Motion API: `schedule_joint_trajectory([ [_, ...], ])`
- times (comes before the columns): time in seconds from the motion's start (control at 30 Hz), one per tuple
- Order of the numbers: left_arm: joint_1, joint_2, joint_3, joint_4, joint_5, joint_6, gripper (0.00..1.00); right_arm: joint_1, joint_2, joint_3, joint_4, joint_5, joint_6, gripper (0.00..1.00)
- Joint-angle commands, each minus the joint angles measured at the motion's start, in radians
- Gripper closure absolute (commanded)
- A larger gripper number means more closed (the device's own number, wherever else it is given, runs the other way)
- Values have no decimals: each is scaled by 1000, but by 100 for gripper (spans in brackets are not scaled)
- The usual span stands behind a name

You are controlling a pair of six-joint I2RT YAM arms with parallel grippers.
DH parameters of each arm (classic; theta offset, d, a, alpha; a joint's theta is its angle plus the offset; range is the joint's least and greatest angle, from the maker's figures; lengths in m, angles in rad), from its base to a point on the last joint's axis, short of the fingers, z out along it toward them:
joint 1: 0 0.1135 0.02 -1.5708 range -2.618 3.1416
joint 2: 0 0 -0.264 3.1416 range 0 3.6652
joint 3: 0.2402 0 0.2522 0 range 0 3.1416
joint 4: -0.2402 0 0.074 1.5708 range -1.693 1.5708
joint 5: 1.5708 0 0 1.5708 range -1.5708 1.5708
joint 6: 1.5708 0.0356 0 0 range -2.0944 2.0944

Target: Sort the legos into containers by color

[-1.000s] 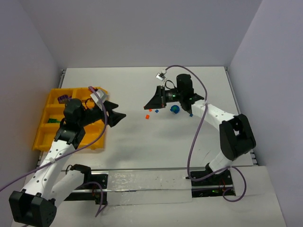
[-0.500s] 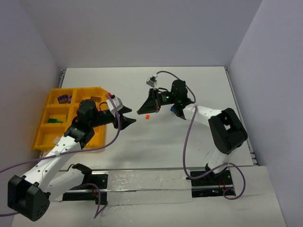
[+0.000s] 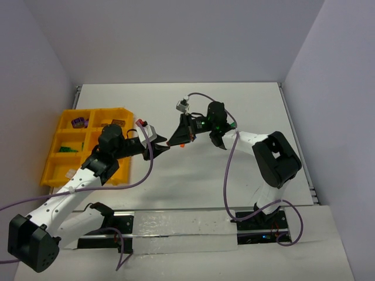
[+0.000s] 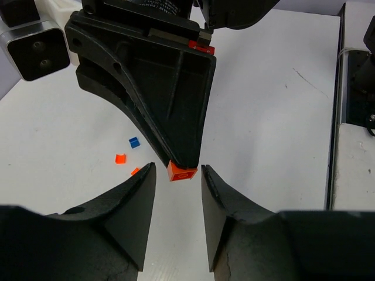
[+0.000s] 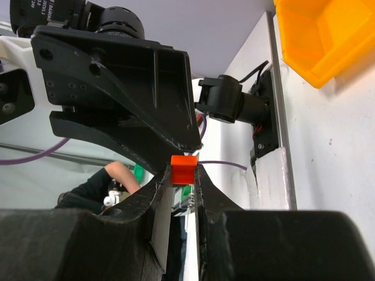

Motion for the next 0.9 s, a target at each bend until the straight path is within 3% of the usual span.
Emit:
schedule_joint_trajectory([
  [0.0,-13,9,20,56,-13,18,59,9,8,41,100,-18,33,100],
  [0.27,-18,22,21,58,-26,-1,72,21,11,39,117,-24,47,100],
  [0.43,-19,23,32,52,-37,-29,92,23,18,41,116,-25,50,99],
  [0.5,-19,19,38,41,-50,-45,100,22,23,43,114,-29,52,89],
  [0.6,-12,3,58,-22,-70,-63,100,17,21,42,106,-27,49,40],
  [0.67,-3,-12,82,-74,-82,-81,100,7,15,36,87,-18,40,24],
  [0.7,7,-22,92,-147,-81,-87,100,-12,9,28,68,-9,20,9],
  [0.73,17,-30,101,-203,-82,-92,100,-28,3,21,48,-1,3,0],
  [0.87,87,-71,128,-339,-99,-116,100,-90,-16,6,-40,26,-69,0],
])
